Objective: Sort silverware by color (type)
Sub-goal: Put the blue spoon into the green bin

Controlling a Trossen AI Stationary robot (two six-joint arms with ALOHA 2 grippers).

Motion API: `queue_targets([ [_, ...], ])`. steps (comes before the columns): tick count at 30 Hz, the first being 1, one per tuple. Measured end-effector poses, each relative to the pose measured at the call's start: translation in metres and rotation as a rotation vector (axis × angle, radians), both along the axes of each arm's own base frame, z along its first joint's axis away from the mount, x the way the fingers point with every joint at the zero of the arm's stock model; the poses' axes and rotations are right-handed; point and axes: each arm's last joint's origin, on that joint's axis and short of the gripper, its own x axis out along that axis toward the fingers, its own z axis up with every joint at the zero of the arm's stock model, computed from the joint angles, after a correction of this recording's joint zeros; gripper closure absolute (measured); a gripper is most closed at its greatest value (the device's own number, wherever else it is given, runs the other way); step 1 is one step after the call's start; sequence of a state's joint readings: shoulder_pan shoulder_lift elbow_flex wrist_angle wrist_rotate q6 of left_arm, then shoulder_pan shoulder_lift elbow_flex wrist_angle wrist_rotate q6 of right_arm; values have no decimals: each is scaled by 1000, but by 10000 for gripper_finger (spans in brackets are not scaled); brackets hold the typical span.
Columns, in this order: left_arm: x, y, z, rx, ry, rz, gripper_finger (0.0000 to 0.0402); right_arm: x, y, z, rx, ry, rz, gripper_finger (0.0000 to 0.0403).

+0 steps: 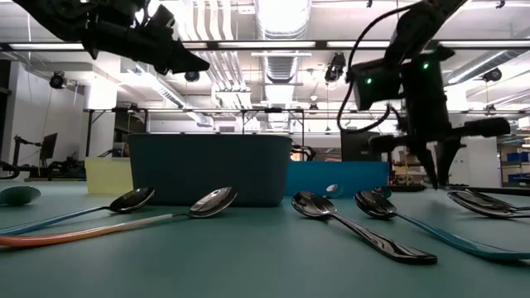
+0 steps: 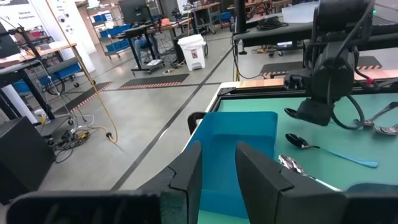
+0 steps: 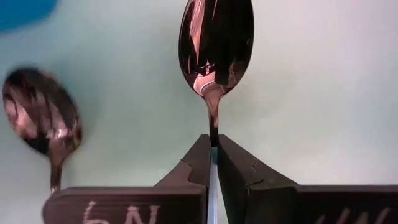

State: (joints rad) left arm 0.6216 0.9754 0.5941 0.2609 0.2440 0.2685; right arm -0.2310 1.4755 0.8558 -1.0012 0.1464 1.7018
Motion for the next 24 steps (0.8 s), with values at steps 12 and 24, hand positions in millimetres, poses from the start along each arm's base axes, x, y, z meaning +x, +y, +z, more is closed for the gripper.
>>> queue_targets([
  [12,-4,-3,6,-11,-35,2,322,-17,6,46,-290,-136,73,394],
  [24,-6,-7,9,-152,-99,-73,322,19,0,100,-610,-205,365,394],
])
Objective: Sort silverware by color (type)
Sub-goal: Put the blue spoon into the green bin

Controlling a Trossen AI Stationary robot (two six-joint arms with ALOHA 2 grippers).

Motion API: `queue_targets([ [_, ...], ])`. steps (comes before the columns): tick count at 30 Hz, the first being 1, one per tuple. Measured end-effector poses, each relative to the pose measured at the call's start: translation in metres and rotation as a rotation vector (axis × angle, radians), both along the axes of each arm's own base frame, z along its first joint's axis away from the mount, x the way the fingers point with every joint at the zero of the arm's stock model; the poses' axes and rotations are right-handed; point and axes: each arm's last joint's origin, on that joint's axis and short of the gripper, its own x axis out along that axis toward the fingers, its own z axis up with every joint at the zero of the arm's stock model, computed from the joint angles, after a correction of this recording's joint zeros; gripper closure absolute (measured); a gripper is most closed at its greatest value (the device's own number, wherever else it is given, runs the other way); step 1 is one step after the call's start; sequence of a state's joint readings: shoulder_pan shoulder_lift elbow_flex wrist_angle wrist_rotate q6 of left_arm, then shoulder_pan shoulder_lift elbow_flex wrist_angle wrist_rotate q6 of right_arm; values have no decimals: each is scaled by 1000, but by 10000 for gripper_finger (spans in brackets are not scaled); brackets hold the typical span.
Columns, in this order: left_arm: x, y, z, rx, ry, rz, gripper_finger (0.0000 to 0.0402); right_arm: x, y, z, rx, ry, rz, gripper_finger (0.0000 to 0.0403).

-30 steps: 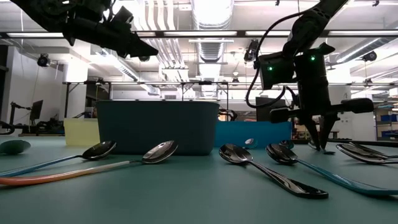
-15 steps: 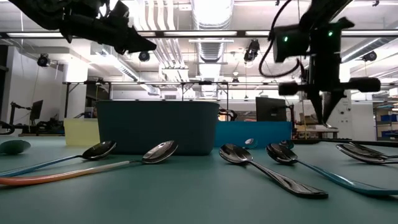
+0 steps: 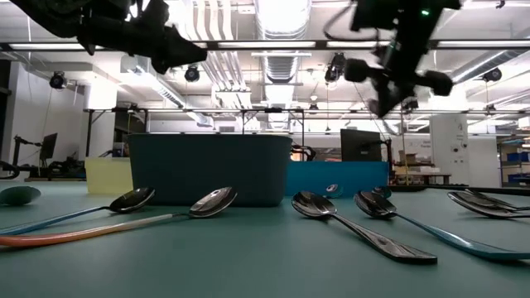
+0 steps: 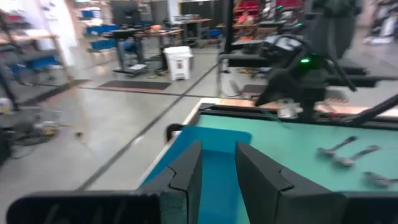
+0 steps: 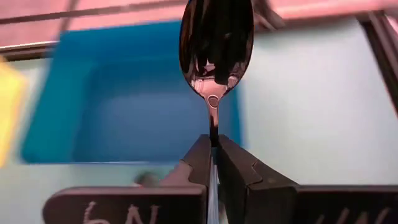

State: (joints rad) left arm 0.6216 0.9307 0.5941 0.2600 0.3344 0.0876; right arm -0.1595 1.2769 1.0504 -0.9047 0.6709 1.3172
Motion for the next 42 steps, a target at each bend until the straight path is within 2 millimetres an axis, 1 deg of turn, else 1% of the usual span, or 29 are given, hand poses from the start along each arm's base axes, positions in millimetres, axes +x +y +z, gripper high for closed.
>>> queue_targets([
  [6,-2,-5,3,-66,-34,-103,322,43,-9,29,-177,2,265,394],
  [11,-7,-12,6,-97,-63,-194,322,74,-14,43,-326,-2,441,394],
  [14,-16,-18,8,-87,-91,-198,322,88,-16,44,-399,-2,515,394],
  [17,-29,-27,15,-53,-140,-201,322,100,-23,44,-444,-27,597,394],
  [20,-43,-37,21,-20,-196,-207,322,112,-34,43,-474,-81,651,394],
  [24,-60,-50,22,26,-254,-209,322,131,-50,42,-518,-114,763,394],
  [27,-72,-58,24,64,-301,-189,322,149,-62,40,-553,-132,845,394],
  [34,-94,-73,26,128,-336,-181,322,190,-90,37,-628,-54,907,394],
  [37,-101,-76,26,143,-342,-130,322,204,-97,39,-663,-44,941,394],
  [42,-109,-77,22,152,-335,20,322,226,-107,37,-713,19,983,394],
])
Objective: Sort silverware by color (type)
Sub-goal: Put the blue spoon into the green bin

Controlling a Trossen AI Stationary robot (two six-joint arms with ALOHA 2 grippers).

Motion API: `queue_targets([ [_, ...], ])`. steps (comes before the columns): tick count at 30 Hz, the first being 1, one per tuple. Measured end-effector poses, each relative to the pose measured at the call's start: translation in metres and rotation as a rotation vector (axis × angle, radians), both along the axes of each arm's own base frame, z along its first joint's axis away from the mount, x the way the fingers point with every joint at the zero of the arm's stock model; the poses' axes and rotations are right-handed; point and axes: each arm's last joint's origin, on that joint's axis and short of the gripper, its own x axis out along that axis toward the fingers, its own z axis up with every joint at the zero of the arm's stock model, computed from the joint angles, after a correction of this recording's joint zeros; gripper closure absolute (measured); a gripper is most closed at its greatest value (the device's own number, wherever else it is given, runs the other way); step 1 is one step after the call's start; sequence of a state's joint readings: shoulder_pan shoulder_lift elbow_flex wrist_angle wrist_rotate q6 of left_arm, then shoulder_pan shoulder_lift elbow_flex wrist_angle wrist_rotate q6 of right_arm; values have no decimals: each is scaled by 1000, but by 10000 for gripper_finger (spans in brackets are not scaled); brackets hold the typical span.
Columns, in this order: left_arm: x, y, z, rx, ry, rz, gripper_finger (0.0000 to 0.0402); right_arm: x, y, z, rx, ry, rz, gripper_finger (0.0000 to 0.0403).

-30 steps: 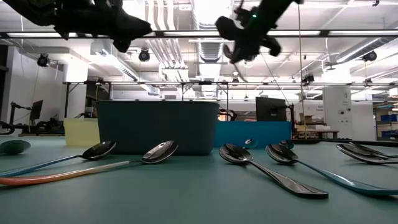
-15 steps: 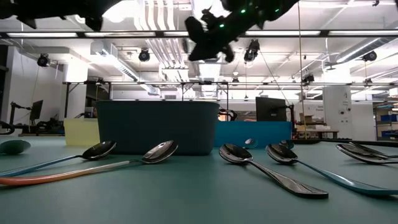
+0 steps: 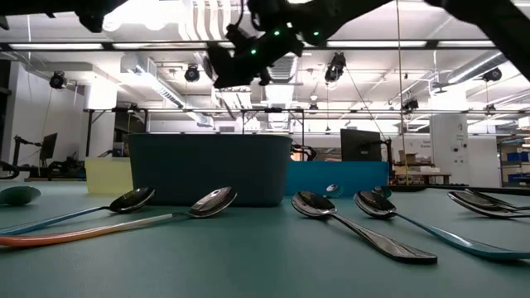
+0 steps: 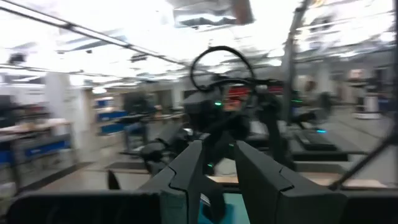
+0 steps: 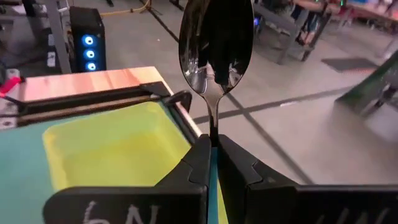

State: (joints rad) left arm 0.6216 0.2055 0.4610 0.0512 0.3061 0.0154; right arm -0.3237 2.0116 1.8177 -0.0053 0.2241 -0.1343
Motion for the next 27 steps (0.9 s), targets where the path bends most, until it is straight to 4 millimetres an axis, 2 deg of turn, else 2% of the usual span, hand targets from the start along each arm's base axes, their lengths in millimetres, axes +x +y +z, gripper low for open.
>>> queue_targets([
  [7,-7,-4,1,8,-27,35,322,32,-11,-8,-13,43,88,394],
  [14,-10,-6,1,17,-34,36,322,56,-18,-21,-41,85,120,394],
  [20,-11,-6,0,32,-27,42,322,71,-22,-31,-35,57,174,394],
  [27,-11,-6,0,38,-24,44,322,79,-23,-52,13,43,220,394],
])
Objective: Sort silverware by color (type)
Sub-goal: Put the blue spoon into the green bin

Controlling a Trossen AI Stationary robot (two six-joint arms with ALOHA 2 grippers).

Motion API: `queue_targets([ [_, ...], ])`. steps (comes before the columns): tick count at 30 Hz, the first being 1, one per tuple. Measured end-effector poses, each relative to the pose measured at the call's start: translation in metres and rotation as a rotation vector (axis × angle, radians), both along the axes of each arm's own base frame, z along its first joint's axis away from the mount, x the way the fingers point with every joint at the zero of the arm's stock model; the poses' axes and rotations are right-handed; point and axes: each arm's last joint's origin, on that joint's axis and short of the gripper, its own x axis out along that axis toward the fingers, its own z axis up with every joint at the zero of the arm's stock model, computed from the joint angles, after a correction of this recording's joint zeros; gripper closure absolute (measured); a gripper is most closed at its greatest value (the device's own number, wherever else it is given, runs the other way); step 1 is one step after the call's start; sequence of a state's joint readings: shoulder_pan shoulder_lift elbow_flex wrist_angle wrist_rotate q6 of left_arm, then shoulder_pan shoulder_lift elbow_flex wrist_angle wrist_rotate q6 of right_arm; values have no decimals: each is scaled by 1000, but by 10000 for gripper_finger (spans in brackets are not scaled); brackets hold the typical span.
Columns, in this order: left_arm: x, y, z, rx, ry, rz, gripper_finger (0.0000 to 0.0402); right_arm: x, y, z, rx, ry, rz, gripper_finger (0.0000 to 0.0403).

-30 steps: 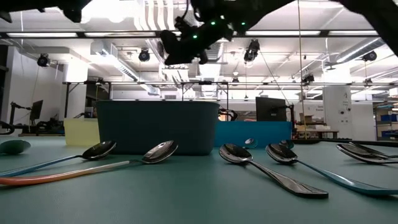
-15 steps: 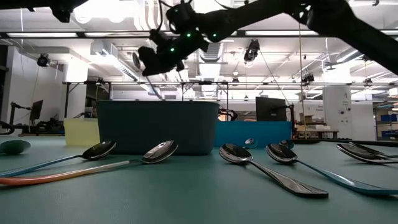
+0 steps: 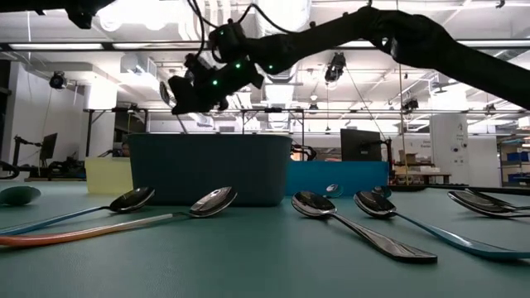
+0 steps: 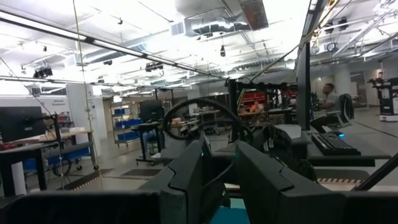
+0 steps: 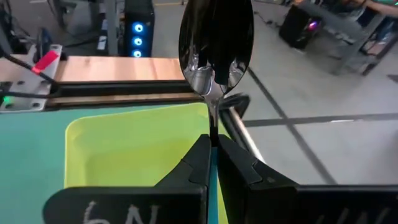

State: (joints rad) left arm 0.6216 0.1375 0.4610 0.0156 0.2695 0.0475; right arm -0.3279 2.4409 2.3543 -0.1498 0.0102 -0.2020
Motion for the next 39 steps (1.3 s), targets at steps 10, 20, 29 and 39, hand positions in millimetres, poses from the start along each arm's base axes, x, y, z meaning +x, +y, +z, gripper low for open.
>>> queue_targets([
  [10,0,0,0,-1,1,2,322,5,-1,-24,15,48,16,394],
  [20,0,0,-1,6,11,7,322,8,-2,-54,47,137,20,394],
  [29,0,0,-1,10,14,9,322,9,-2,-60,47,141,21,394],
  [39,0,0,-1,13,15,10,322,7,-1,-63,62,181,21,394],
])
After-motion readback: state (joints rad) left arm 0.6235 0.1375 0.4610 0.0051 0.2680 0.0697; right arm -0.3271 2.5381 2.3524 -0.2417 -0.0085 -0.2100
